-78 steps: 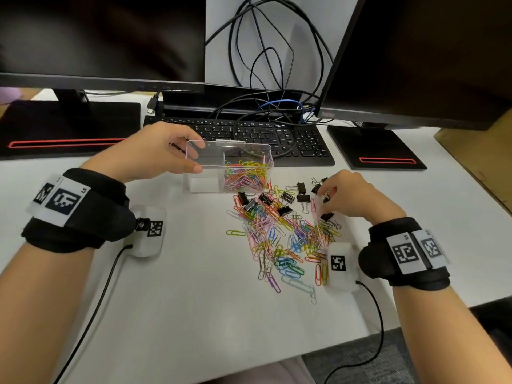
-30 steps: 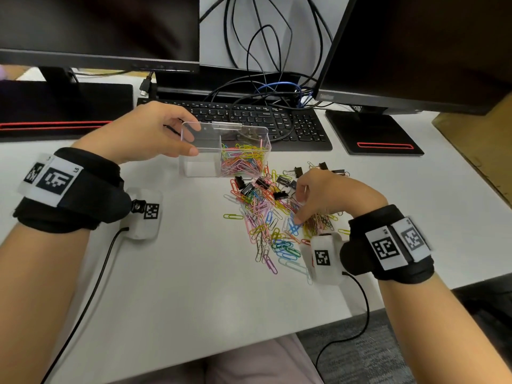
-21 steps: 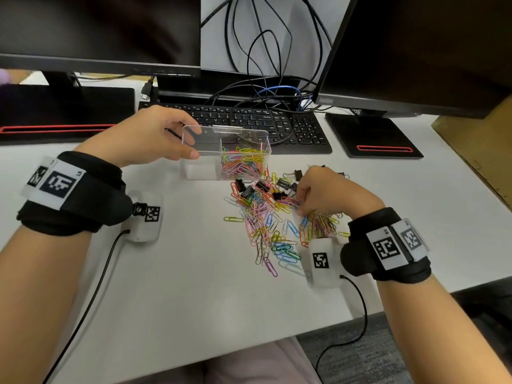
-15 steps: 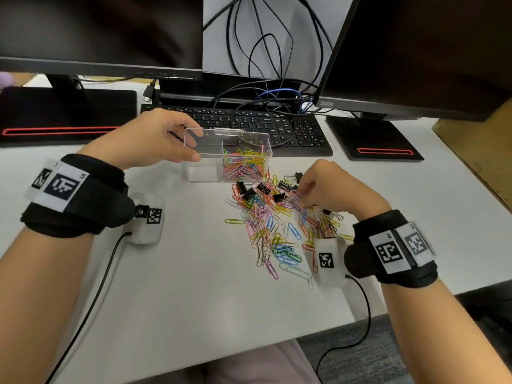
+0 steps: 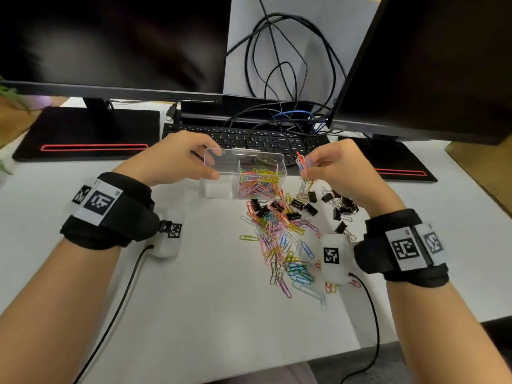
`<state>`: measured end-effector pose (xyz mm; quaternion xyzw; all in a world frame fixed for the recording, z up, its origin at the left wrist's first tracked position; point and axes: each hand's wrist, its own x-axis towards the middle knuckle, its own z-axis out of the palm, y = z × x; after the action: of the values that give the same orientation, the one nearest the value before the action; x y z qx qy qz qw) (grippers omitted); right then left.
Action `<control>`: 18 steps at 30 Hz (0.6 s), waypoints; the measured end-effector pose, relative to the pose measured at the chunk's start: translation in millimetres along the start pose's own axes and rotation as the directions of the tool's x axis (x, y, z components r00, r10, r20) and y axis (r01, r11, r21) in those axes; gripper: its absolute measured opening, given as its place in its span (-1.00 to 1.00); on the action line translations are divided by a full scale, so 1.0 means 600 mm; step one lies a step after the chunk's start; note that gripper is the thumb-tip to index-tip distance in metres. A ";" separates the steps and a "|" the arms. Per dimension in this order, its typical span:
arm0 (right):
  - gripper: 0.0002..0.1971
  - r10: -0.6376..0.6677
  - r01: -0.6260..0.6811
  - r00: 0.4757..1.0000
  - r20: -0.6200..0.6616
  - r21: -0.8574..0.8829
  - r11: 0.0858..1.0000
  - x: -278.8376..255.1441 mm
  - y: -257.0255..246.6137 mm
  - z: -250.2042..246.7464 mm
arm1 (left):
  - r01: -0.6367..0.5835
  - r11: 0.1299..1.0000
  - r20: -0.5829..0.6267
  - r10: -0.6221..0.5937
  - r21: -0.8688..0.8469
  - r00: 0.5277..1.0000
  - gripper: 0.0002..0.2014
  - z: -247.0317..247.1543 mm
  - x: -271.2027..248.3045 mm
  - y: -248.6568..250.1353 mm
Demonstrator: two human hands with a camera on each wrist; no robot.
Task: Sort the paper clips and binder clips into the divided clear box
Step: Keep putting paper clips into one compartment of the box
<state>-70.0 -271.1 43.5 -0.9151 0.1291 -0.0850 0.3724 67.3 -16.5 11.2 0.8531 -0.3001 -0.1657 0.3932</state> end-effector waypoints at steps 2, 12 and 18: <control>-0.89 -0.031 0.033 0.999 -0.036 0.043 0.999 0.013 -0.013 0.006 | 0.003 1.000 0.001 -0.003 0.000 1.000 -0.59 0.000 0.000 -0.001; -0.87 -0.113 0.152 0.973 -0.200 0.190 0.970 0.062 -0.065 0.039 | 0.004 1.000 0.015 -0.004 0.010 1.000 -0.59 -0.001 -0.005 0.003; -0.83 -0.137 0.161 0.978 -0.155 0.151 0.975 0.067 -0.060 0.050 | 0.003 1.000 0.012 -0.003 0.013 1.000 -0.60 -0.002 -0.002 0.003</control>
<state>-17.9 -238.5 49.9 -0.8803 0.0789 -0.1885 0.4282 66.3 -16.0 13.3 0.8551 -0.3022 -0.1694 0.3857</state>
